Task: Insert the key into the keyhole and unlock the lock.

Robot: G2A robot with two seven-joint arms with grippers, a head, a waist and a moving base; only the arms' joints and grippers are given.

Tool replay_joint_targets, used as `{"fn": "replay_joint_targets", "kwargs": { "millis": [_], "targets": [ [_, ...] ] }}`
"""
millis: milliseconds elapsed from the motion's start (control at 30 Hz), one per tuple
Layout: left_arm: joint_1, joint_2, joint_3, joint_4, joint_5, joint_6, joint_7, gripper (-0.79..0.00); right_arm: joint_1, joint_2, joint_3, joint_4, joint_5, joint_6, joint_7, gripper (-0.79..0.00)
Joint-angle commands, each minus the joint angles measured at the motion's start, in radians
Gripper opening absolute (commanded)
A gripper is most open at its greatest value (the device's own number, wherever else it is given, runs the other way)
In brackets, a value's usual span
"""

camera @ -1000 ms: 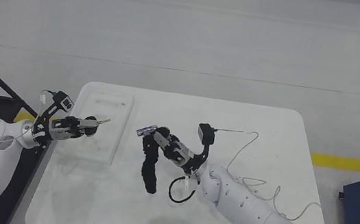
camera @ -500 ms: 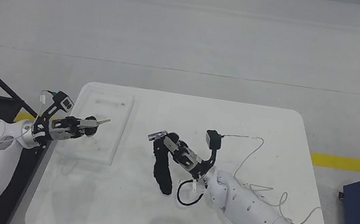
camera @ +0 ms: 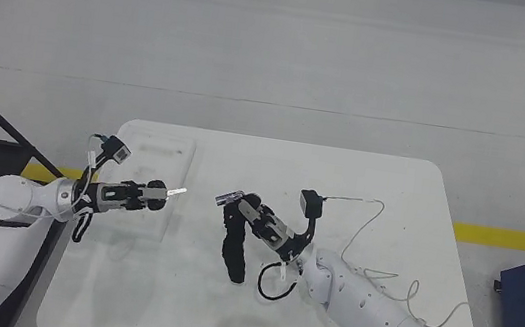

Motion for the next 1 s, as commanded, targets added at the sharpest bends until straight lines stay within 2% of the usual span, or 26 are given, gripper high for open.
{"fn": "replay_joint_targets", "kwargs": {
  "millis": [0, 300, 633, 967],
  "targets": [
    [-0.002, -0.003, 0.018, -0.008, -0.012, -0.016, -0.006, -0.785, 0.0, 0.0, 0.0, 0.0, 0.0, 0.0, 0.0, -0.785],
    [-0.046, -0.017, 0.092, 0.047, 0.032, -0.154, -0.003, -0.785, 0.0, 0.0, 0.0, 0.0, 0.0, 0.0, 0.0, -0.785],
    [-0.076, -0.014, 0.136, 0.024, -0.004, -0.142, -0.016, -0.785, 0.0, 0.0, 0.0, 0.0, 0.0, 0.0, 0.0, -0.785],
    [-0.107, -0.013, 0.184, 0.072, -0.062, -0.155, -0.002, -0.785, 0.0, 0.0, 0.0, 0.0, 0.0, 0.0, 0.0, -0.785]
  ]
}}
